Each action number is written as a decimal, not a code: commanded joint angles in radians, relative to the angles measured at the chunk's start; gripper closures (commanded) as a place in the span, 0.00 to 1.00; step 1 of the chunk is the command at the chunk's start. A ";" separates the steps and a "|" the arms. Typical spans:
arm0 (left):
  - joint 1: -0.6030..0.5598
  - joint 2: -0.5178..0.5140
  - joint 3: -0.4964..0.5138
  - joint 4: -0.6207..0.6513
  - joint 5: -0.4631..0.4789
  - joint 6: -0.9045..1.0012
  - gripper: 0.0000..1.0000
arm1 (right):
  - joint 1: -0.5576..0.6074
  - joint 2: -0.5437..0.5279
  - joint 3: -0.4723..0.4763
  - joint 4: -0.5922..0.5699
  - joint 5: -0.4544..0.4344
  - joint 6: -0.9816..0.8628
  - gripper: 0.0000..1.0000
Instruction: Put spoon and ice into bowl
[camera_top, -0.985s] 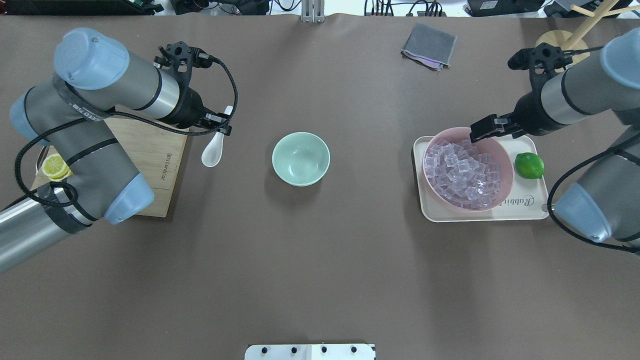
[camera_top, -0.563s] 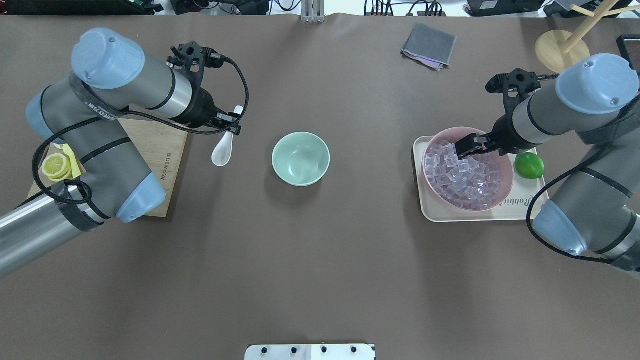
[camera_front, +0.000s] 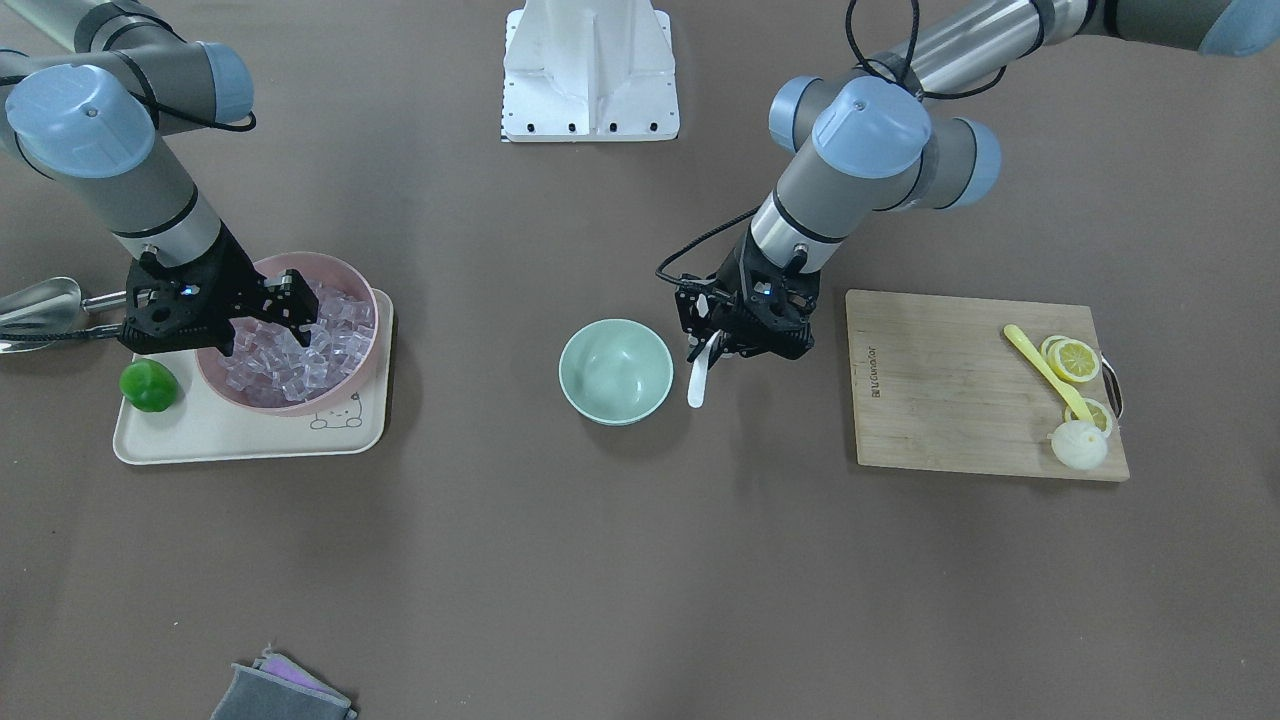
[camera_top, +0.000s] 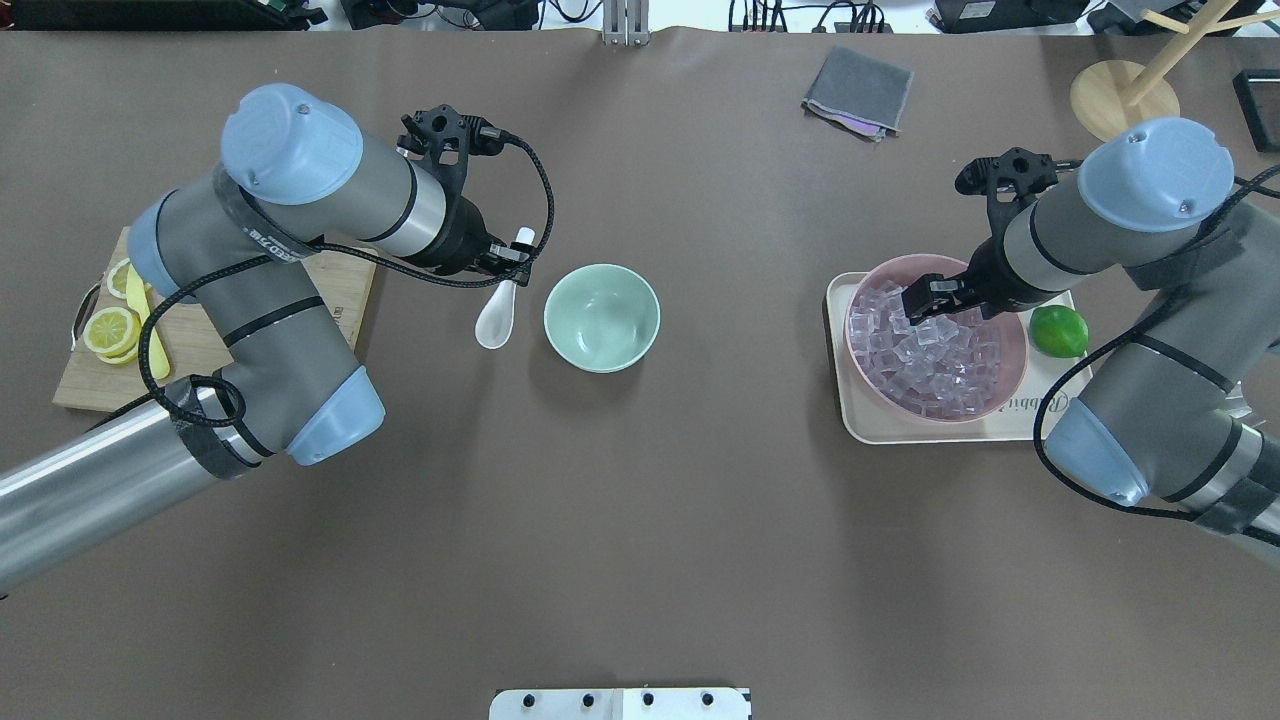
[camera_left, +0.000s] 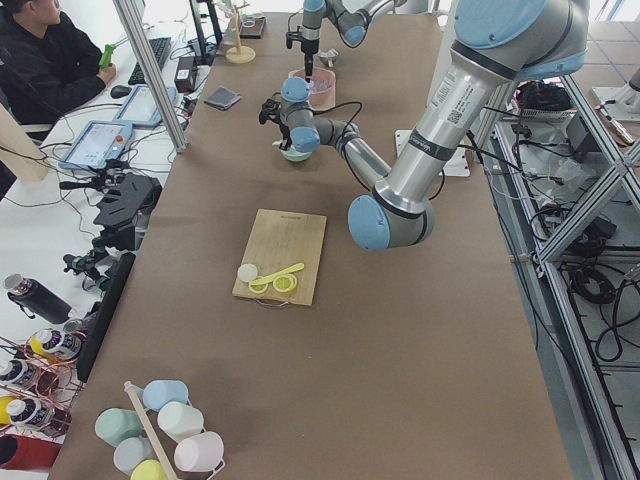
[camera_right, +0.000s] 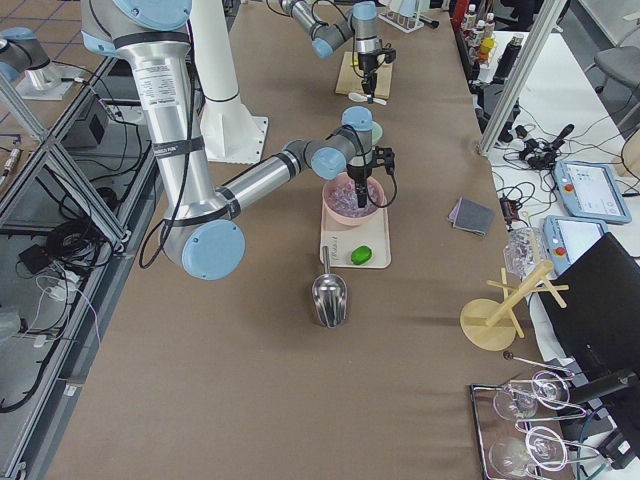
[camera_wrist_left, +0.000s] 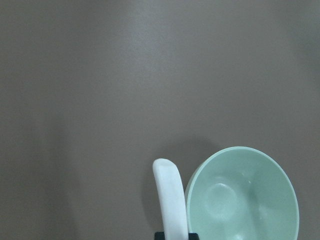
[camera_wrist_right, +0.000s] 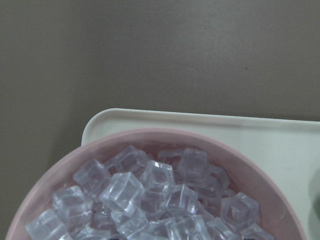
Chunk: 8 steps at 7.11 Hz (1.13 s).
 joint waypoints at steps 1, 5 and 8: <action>0.003 -0.004 0.006 -0.003 0.003 -0.003 1.00 | -0.002 -0.001 0.004 -0.009 0.000 0.012 0.14; 0.006 -0.004 0.004 -0.004 0.003 -0.003 1.00 | -0.047 0.005 0.007 -0.038 -0.042 0.024 0.12; 0.008 -0.003 0.004 -0.004 0.003 -0.003 1.00 | -0.056 0.011 0.010 -0.038 -0.042 0.038 0.34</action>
